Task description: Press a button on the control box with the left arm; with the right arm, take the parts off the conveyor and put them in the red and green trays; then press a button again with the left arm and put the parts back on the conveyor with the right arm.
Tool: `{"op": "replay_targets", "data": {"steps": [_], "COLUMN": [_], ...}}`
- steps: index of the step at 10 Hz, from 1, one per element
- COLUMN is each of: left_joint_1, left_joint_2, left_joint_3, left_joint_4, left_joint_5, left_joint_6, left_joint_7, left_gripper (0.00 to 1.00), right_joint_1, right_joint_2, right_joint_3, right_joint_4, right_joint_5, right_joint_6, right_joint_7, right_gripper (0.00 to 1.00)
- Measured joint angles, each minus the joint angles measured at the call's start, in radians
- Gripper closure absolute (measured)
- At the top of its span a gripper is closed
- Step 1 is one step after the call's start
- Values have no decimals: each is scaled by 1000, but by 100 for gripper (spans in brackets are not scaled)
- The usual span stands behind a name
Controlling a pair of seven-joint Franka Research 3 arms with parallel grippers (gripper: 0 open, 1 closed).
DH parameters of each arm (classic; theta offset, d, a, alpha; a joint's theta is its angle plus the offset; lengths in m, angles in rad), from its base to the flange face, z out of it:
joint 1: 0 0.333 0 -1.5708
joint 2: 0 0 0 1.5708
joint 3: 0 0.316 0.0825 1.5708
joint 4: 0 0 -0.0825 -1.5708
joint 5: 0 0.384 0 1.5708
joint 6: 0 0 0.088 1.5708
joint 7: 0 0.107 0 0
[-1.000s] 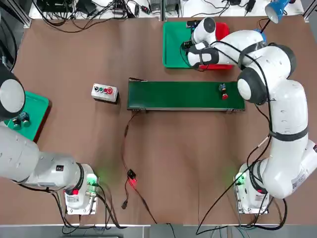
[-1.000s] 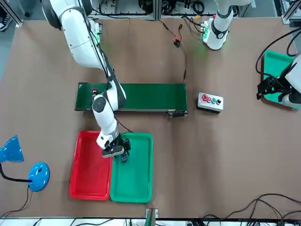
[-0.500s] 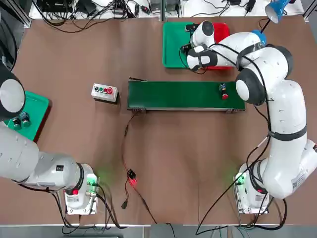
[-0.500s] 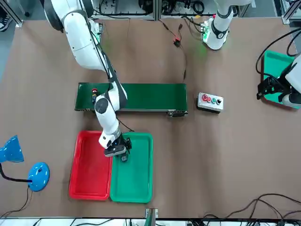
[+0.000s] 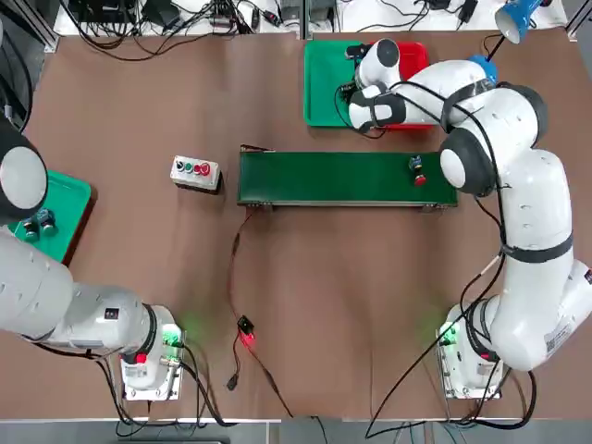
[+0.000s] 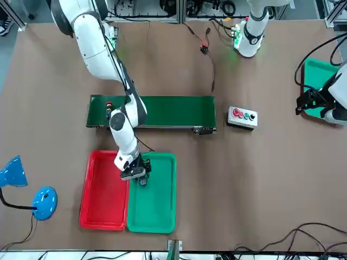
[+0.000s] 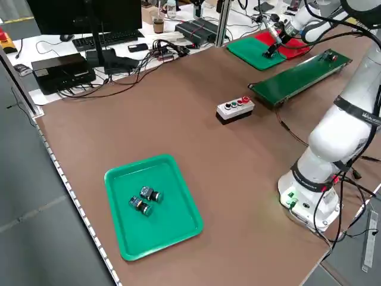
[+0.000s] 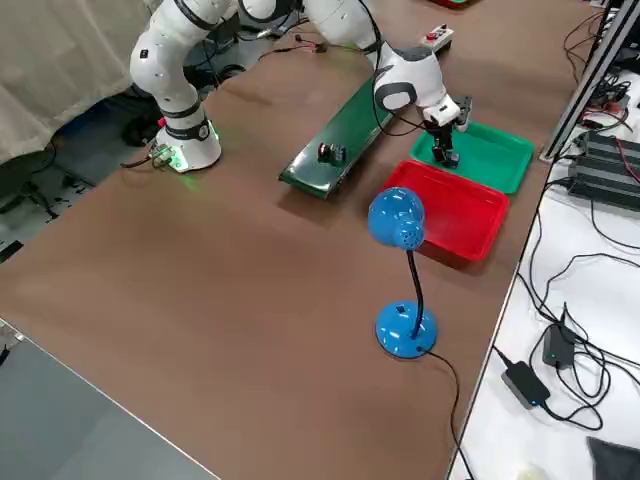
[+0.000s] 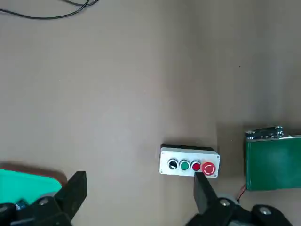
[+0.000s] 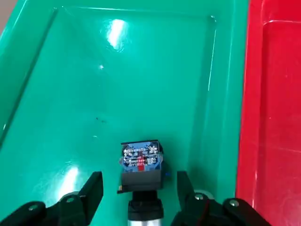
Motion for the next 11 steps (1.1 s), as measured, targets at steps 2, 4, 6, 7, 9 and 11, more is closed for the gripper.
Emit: {"op": "replay_targets", "data": {"steps": [2, 4, 6, 7, 9, 11], "left_joint_1": [0, 0, 0, 0, 0, 0], "left_joint_2": [0, 0, 0, 0, 0, 0], "left_joint_3": [0, 0, 0, 0, 1, 1], "left_joint_4": [0, 0, 0, 0, 0, 0], "left_joint_5": [0, 0, 0, 0, 0, 0], "left_joint_6": [0, 0, 0, 0, 0, 0], "left_joint_7": [0, 0, 0, 0, 0, 0], "left_gripper": [0, 0, 0, 0, 0, 0], "right_joint_1": [4, 6, 6, 6, 6, 5], "right_joint_2": [3, 7, 7, 8, 8, -4], "right_joint_3": [2, 2, 3, 3, 2, -4], "right_joint_4": [0, 0, 1, 2, 6, 50], "right_joint_5": [0, 0, 1, 1, 1, 1], "right_joint_6": [0, 0, 0, 0, -15, -183], "right_joint_7": [1, 3, 12, 18, 21, 21], "right_gripper": [34, 44, 59, 59, 59, 59]}}
